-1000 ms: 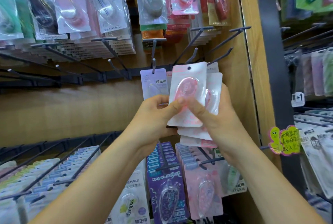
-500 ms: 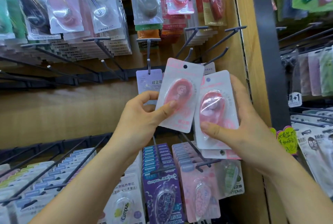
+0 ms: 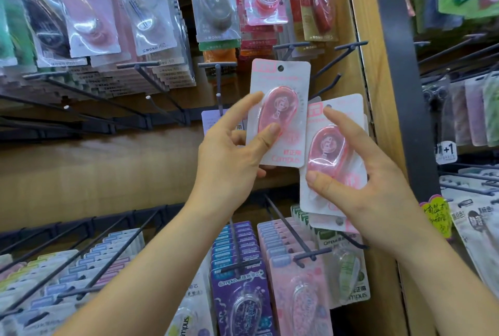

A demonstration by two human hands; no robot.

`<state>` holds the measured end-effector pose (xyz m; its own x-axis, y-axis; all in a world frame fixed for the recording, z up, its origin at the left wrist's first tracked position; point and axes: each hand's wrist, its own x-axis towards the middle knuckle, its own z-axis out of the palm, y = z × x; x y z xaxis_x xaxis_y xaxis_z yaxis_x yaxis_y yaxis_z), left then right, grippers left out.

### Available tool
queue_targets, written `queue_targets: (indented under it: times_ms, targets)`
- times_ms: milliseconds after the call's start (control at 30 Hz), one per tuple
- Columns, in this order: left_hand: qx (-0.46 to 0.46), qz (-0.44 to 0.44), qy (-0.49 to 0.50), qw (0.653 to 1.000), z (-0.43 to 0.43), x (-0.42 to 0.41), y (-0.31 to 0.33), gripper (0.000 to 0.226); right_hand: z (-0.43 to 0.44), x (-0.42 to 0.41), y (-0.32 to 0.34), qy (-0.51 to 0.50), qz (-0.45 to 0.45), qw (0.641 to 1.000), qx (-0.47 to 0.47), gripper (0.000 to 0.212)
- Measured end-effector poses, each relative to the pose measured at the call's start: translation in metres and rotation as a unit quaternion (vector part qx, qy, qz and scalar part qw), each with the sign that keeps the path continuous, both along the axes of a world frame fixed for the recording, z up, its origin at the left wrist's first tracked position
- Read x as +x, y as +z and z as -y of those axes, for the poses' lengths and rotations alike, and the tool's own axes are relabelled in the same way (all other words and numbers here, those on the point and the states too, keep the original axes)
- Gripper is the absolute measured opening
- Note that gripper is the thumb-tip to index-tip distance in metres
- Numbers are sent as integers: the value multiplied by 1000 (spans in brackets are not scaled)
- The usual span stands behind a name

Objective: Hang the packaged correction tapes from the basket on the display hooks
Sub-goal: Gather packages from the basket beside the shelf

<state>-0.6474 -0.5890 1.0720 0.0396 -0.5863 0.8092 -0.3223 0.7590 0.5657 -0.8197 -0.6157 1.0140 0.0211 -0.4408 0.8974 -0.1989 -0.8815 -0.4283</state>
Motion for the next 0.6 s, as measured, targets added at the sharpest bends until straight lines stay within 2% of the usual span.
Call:
queue_targets:
  times_ms: [200,333,433,533,600]
  targets:
    - [2,57,64,996,-5,1,3,56,4,-7,4,46,-22,998,29,68]
    - [-5,145,143,979,-6,6,3,68,8,-10,5,70,-18,997,41,66]
    - [-31,199,249,947,-4,4,3,69,10,-10,7,85,-19,995,49,65]
    - [-57,239,377,893,2,0,9,62,15,-6,8,71,-25,996,47,67]
    - [-69,251,428,866,10,-3,10,56,20,-2,7,63,-24,996,49,68]
